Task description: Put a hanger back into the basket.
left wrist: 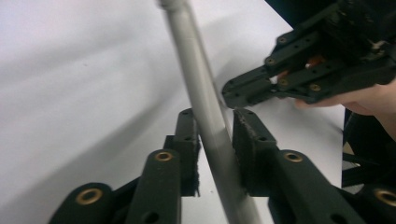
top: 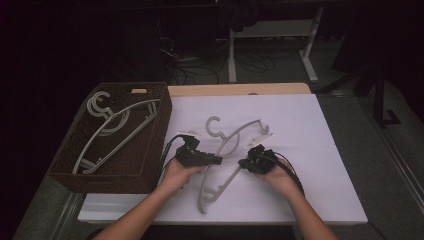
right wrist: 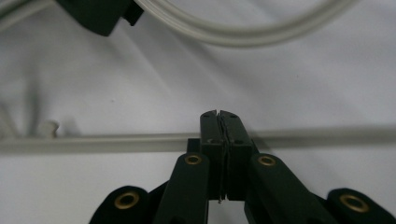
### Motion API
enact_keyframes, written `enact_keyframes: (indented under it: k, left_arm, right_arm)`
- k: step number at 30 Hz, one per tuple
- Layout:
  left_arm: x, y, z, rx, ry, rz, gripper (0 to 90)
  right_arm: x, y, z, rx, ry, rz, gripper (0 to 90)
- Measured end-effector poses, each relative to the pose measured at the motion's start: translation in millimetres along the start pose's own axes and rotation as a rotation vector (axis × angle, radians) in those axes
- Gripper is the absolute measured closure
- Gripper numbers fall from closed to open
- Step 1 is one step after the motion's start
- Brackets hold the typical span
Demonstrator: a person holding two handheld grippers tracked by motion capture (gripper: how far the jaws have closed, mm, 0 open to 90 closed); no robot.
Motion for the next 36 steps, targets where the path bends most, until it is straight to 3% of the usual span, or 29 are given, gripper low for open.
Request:
enact_keyframes:
  k: [7, 12, 16, 22, 29, 36]
  left_arm:
    - [9.0, 5.5, 2.0, 0.044, -0.033, 0.023, 80.0]
    - [17.1, 9.4, 6.6, 0.065, -0.064, 0.018, 80.3]
    - [26.0, 14.3, 12.1, 0.084, -0.089, 0.023, 80.4]
    - [40.2, 25.5, 21.0, 0.111, -0.123, 0.031, 80.5]
    - [64.3, 60.4, 35.5, 0.145, -0.168, 0.054, 80.5]
    - [85.3, 121.4, 31.4, 0.196, -0.188, 0.099, 80.5]
  right_arm:
    - [3.3, 14.6, 0.5, 0.023, -0.023, 0.071, 79.2]
    - [5.6, 25.5, 0.8, 0.038, -0.046, 0.121, 65.5]
    - [-1.7, 35.9, 1.9, 0.032, -0.061, 0.156, 55.2]
    - [-12.6, 52.2, 9.6, 0.019, -0.091, 0.2, 48.6]
    - [-25.8, 69.6, 16.3, -0.01, -0.123, 0.238, 37.8]
    - [-30.2, 74.4, 21.1, -0.033, -0.135, 0.244, 31.2]
Point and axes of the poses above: each handheld gripper's, and its own axes: y roughly backward along the jaws, x roughly out of its top, z roughly to its right, the point moved 4 cm from there along -y, roughly forward along the jaws, and after that the axes turned 1 degree about z, right-handed, at the moved point
